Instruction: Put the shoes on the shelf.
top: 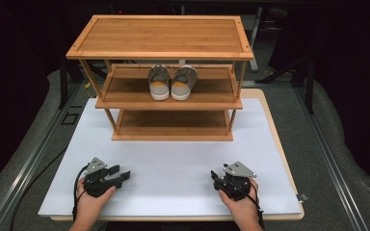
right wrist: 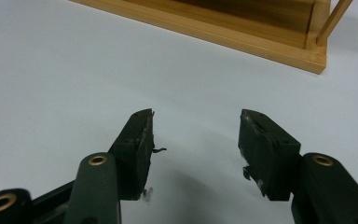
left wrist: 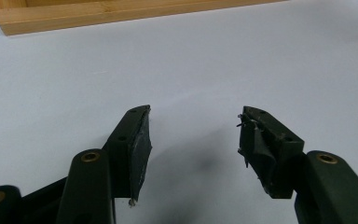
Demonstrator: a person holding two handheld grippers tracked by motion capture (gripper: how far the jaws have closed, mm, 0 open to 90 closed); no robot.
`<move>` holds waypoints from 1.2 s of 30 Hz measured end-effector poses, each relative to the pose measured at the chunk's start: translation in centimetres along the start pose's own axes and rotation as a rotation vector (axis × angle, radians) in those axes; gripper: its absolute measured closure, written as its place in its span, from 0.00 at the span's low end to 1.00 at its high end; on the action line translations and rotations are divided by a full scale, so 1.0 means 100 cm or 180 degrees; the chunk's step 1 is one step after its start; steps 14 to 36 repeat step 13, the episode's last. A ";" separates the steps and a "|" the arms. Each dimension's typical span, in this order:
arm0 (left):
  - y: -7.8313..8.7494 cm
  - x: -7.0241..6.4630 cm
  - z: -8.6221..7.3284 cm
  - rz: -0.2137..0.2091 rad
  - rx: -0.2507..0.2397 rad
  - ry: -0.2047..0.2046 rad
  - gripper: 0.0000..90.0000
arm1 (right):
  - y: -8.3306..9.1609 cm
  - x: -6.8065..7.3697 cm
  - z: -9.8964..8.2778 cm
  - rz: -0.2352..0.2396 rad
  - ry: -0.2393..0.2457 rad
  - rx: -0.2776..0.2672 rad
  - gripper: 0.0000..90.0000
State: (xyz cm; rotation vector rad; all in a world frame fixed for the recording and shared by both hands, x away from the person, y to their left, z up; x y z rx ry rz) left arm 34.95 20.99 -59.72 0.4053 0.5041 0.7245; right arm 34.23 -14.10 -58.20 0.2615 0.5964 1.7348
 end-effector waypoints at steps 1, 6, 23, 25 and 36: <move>0.000 0.000 0.000 0.0001 0.0017 0.0000 0.48 | 0.000 0.000 0.000 0.0002 0.0002 0.0002 0.50; 0.000 0.001 -0.001 -0.0007 0.0016 0.0030 0.48 | -0.001 -0.002 -0.002 0.0000 -0.0006 0.0024 0.50; 0.002 0.002 -0.001 0.0001 0.0009 0.0066 0.48 | 0.000 -0.001 -0.001 0.0002 -0.0011 0.0015 0.50; 0.002 0.002 -0.001 0.0001 0.0009 0.0066 0.48 | 0.000 -0.001 -0.001 0.0002 -0.0011 0.0015 0.50; 0.002 0.002 -0.001 0.0001 0.0009 0.0066 0.48 | 0.000 -0.001 -0.001 0.0002 -0.0011 0.0015 0.50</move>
Point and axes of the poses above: each handheld gripper's, and its own axes: y roughly backward along the jaws, z roughly out of its top, x roughly to its left, the point moved 9 cm from there along -y, roughly forward along the jaws, and after that the axes turned 13 degrees about -z, right-handed, at the moved point
